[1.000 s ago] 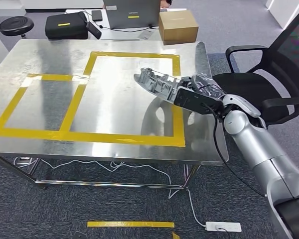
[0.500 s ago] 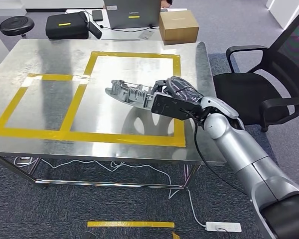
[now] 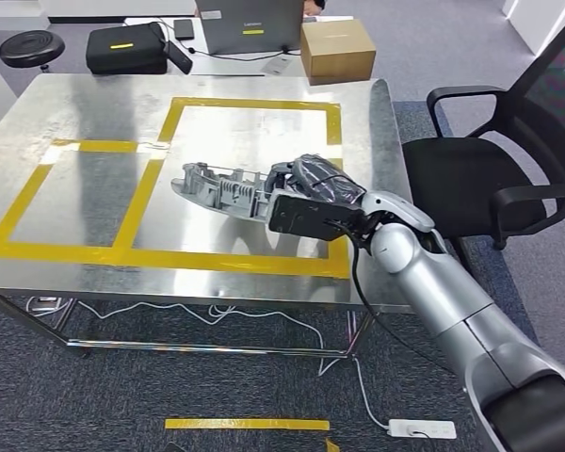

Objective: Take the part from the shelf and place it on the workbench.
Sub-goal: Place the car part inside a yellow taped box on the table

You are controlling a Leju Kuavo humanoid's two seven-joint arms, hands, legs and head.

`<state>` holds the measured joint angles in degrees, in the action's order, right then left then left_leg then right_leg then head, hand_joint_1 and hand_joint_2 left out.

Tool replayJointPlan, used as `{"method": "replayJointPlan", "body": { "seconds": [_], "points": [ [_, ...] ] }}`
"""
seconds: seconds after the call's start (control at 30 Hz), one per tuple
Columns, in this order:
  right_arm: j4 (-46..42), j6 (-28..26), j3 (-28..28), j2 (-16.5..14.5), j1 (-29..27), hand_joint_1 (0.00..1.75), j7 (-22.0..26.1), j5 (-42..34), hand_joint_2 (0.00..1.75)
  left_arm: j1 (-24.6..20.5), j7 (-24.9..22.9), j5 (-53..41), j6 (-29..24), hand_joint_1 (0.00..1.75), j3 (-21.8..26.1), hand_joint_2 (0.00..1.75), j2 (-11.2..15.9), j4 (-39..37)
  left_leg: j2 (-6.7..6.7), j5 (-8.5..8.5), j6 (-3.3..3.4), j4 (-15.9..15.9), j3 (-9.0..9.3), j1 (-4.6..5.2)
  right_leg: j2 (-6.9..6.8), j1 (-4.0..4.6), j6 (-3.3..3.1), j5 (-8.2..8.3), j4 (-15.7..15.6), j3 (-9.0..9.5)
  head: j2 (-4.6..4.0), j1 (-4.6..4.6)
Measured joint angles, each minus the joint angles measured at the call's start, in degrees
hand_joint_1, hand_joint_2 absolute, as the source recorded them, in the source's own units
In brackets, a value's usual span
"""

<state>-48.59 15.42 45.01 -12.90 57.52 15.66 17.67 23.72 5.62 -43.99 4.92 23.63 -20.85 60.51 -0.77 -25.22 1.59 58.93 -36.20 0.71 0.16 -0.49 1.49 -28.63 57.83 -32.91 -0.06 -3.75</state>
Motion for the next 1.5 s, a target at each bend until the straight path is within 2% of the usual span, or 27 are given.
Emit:
{"method": "replayJointPlan", "body": {
  "seconds": [0.37, 0.6, 1.0, 1.5],
  "points": [
    [-0.29, -2.13, 0.43, 0.31, 0.53, 1.75, -2.02, -0.55, 1.75, -1.63, 4.02, -0.42, -1.33, 0.0, 0.53, 0.0, 0.01, -1.12, 0.0, 0.01, 0.0, 0.0, 0.01, 0.0, 0.01, 0.0, 0.0, 0.01, 0.0, 0.0, 0.01, 0.01],
    [1.3, -4.8, -0.22, 2.04, 2.61, 1.75, -2.45, 2.4, 1.75, -0.95, 2.07, -0.28, -1.07, 0.0, 0.72, 0.0, 0.06, -1.14, 0.01, 0.0, 0.0, 0.0, 0.0, 0.02, 0.03, 0.0, 0.01, 0.02, 0.0, -0.01, -0.01, 0.0],
    [1.99, -4.96, -3.35, 4.07, 7.31, 1.75, -3.63, 2.37, 1.75, 0.29, 0.84, 1.04, -0.98, 0.0, 0.76, 0.0, 0.07, -0.51, 0.01, 0.0, 0.0, 0.0, 0.0, 0.0, 0.03, -0.01, 0.01, 0.02, -0.01, -0.01, 0.01, -0.01],
    [1.99, -4.68, -3.75, 4.2, 6.47, 1.75, -2.4, 2.55, 1.75, -0.29, 1.5, -0.08, -0.74, 0.0, 1.15, 0.0, 0.07, -0.51, 0.01, 0.0, 0.0, 0.0, 0.0, 0.0, 0.03, -0.01, 0.01, 0.01, -0.01, -0.01, 0.01, -0.01]
  ]
}}
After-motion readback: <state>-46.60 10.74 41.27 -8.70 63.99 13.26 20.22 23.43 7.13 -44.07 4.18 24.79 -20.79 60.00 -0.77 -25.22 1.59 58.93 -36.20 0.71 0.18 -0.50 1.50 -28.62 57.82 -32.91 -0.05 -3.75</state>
